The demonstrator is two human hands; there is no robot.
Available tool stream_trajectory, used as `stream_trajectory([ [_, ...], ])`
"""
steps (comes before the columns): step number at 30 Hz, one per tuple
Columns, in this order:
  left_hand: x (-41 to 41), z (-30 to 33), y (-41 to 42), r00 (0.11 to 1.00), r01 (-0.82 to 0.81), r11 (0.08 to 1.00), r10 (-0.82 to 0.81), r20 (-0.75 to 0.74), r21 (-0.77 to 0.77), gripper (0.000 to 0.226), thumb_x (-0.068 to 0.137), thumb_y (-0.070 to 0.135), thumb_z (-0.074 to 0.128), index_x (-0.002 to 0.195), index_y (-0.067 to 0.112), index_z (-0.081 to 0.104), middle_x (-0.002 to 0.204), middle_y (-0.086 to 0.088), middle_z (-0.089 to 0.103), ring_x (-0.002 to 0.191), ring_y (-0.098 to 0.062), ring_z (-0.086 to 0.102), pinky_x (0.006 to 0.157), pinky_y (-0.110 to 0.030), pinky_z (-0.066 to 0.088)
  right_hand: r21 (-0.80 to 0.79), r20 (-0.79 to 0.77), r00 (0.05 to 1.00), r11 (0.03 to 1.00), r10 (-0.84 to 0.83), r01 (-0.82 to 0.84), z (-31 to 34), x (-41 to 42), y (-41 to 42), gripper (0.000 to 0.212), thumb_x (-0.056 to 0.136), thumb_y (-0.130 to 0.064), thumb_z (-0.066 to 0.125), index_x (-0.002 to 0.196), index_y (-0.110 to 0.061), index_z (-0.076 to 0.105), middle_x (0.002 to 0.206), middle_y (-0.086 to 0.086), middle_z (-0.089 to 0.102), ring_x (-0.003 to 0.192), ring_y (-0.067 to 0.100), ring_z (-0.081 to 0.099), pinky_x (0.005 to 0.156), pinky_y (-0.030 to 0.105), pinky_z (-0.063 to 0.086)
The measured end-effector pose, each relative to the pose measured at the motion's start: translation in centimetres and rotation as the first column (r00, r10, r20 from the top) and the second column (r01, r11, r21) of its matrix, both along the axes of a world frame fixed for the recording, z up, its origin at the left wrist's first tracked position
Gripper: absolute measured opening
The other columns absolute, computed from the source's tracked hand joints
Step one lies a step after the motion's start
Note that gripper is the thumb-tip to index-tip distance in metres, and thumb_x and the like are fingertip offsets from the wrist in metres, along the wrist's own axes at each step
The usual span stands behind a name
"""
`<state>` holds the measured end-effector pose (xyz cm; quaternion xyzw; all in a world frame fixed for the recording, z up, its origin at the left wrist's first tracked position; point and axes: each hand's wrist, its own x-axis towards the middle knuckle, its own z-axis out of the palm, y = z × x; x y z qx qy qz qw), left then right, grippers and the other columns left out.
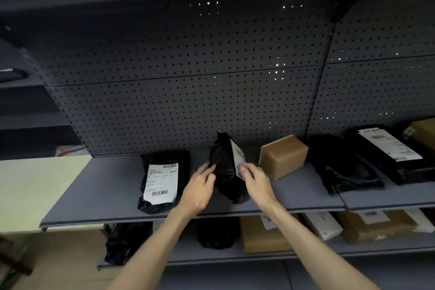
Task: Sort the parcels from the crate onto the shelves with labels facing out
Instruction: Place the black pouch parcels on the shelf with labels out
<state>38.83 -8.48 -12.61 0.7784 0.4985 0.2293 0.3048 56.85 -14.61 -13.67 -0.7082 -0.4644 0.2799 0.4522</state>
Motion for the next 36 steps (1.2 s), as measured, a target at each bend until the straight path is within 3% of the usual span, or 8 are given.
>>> stream_trajectory([
  [6,-0.1,0.7,0.0,0.992,-0.100,0.988,0.109,0.070,-0.115,0.061,0.100,0.059,0.043,0.136,0.013,0.060,0.138,-0.003,0.060,0.129,-0.020,0.054,0.101,-0.027,0.039,-0.150,-0.052,0.991,0.982,-0.121,0.112,-0.8,0.6,1.3,0.043,0.100,-0.035,0.052,0.132,-0.006,0.056,0.128,0.009,0.062,0.102,0.019,0.060,0.082,0.026,0.042],
  [8,0.1,0.5,0.0,0.989,-0.119,0.979,0.131,0.066,-0.167,0.066,0.097,0.063,0.044,0.135,0.012,0.060,0.136,-0.005,0.063,0.127,-0.021,0.056,0.101,-0.029,0.040,-0.153,-0.072,0.991,0.983,-0.114,0.102,-1.2,0.7,1.4,0.040,0.099,-0.033,0.053,0.128,-0.006,0.060,0.125,0.010,0.065,0.110,0.024,0.061,0.084,0.027,0.044],
  [12,0.5,-0.3,-0.1,0.979,-0.130,0.958,0.165,0.120,-0.255,0.066,0.096,0.063,0.046,0.139,0.014,0.058,0.138,-0.005,0.062,0.130,-0.019,0.054,0.100,-0.025,0.038,-0.128,-0.135,0.986,0.989,-0.096,0.079,-1.6,0.4,1.3,0.037,0.098,-0.030,0.056,0.125,-0.006,0.062,0.119,0.008,0.067,0.110,0.023,0.062,0.084,0.027,0.047],
  [17,0.8,-1.0,-0.4,0.974,-0.130,0.944,0.179,0.139,-0.302,0.071,0.100,0.053,0.049,0.153,0.006,0.036,0.150,-0.008,0.050,0.141,-0.022,0.043,0.099,-0.021,0.029,-0.127,-0.242,0.970,0.991,-0.002,-0.030,-2.3,0.0,1.1,0.026,0.094,-0.032,0.063,0.113,-0.015,0.068,0.108,0.001,0.073,0.103,0.016,0.068,0.095,0.038,0.053],
  [23,0.5,-1.4,-0.5,0.966,-0.096,0.939,0.168,0.198,-0.331,0.070,0.101,0.049,0.049,0.154,0.005,0.033,0.153,-0.007,0.046,0.143,-0.021,0.039,0.110,-0.026,0.028,-0.092,-0.281,0.959,0.993,0.042,-0.070,-2.2,-0.3,0.6,0.018,0.095,-0.032,0.062,0.106,-0.021,0.071,0.100,-0.006,0.075,0.097,0.012,0.070,0.093,0.038,0.054],
  [27,0.5,-0.8,-0.5,0.943,-0.059,0.933,0.168,0.287,-0.354,0.039,0.102,0.040,0.051,0.138,0.025,0.052,0.130,0.011,0.061,0.124,-0.009,0.055,0.099,-0.020,0.036,-0.081,-0.287,0.958,0.996,0.006,-0.031,-1.6,-0.7,0.1,0.013,0.089,-0.024,0.070,0.100,-0.016,0.070,0.098,-0.005,0.073,0.097,0.014,0.069,0.088,0.028,0.053],
  [30,0.3,0.0,0.2,0.907,-0.027,0.917,0.191,0.376,-0.399,0.032,0.098,0.036,0.061,0.129,0.027,0.061,0.117,0.010,0.072,0.107,-0.003,0.066,0.091,-0.018,0.047,-0.079,-0.306,0.952,0.996,0.015,-0.041,-1.4,-1.2,-0.1,0.016,0.086,-0.019,0.074,0.100,-0.013,0.069,0.096,-0.004,0.072,0.090,0.010,0.067,0.079,0.017,0.051],
  [36,-0.4,1.9,1.1,0.873,-0.002,0.914,0.200,0.445,-0.407,0.025,0.094,0.011,0.068,0.118,0.006,0.068,0.100,0.001,0.075,0.083,-0.001,0.071,0.072,-0.010,0.052,-0.074,-0.297,0.955,0.997,0.007,-0.031,0.0,0.3,-0.2,0.033,0.085,-0.030,0.075,0.111,-0.010,0.067,0.105,0.001,0.069,0.102,0.017,0.064,0.083,0.021,0.047],
])
